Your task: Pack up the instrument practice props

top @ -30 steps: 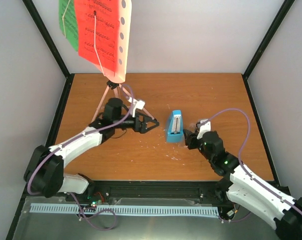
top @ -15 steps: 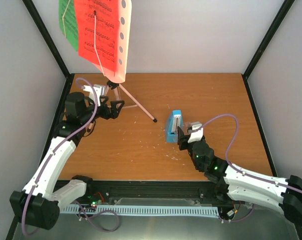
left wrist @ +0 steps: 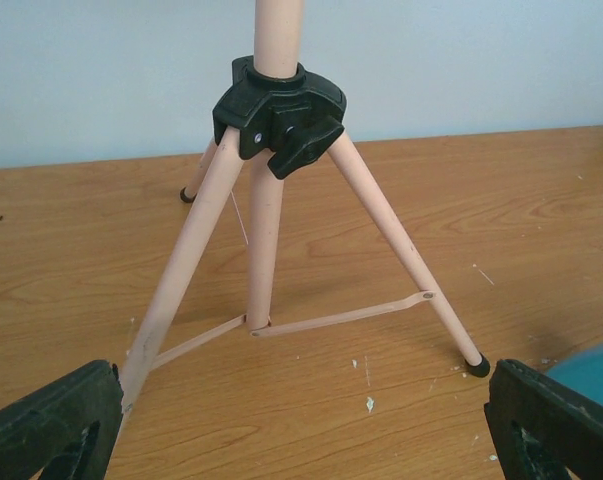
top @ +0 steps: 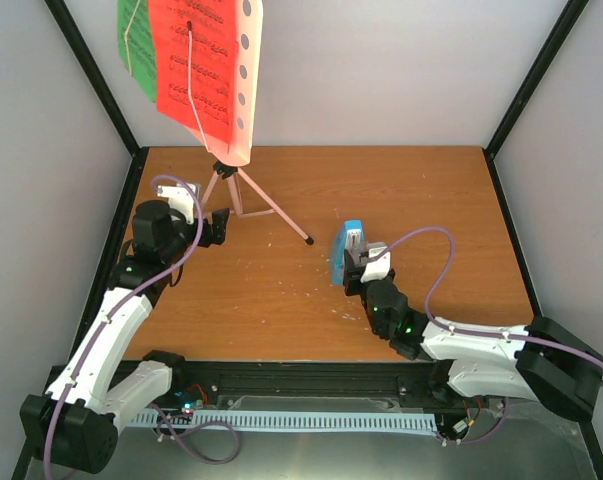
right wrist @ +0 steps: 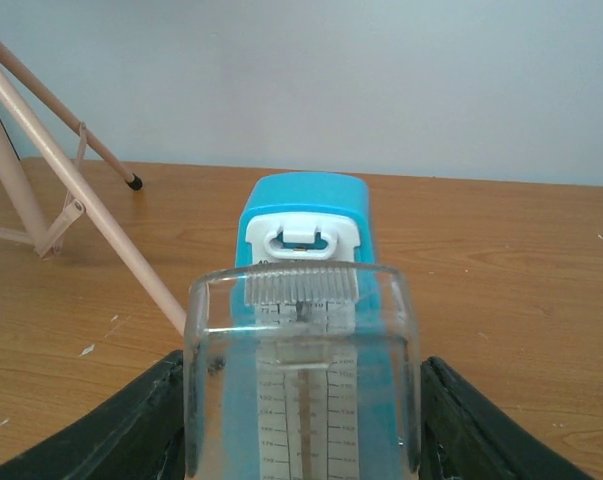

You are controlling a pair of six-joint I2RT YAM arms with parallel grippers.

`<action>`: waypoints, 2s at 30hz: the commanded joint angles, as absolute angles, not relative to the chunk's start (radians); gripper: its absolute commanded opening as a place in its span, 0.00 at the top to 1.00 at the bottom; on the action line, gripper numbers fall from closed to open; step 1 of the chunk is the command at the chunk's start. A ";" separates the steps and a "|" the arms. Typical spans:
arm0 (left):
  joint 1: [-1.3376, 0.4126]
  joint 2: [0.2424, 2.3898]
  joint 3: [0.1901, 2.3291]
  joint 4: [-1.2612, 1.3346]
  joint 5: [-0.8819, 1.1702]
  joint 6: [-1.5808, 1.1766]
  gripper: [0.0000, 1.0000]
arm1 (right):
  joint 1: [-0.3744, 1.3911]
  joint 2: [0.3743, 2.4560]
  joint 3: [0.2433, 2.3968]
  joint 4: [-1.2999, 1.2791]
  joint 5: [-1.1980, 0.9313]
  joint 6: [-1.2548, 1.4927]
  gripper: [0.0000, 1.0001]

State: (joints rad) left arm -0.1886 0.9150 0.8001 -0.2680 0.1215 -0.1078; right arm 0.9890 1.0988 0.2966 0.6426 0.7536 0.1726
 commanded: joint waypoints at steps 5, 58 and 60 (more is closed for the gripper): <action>-0.186 0.906 0.801 -0.248 0.111 -0.069 0.01 | 1.000 1.190 0.332 0.797 0.807 0.163 0.47; -0.185 0.905 0.792 -0.244 0.130 -0.061 0.00 | 0.975 1.390 0.324 0.973 0.870 0.120 0.46; -0.185 0.905 0.792 -0.245 0.131 -0.062 0.01 | 0.976 1.395 0.317 0.990 0.877 0.121 0.46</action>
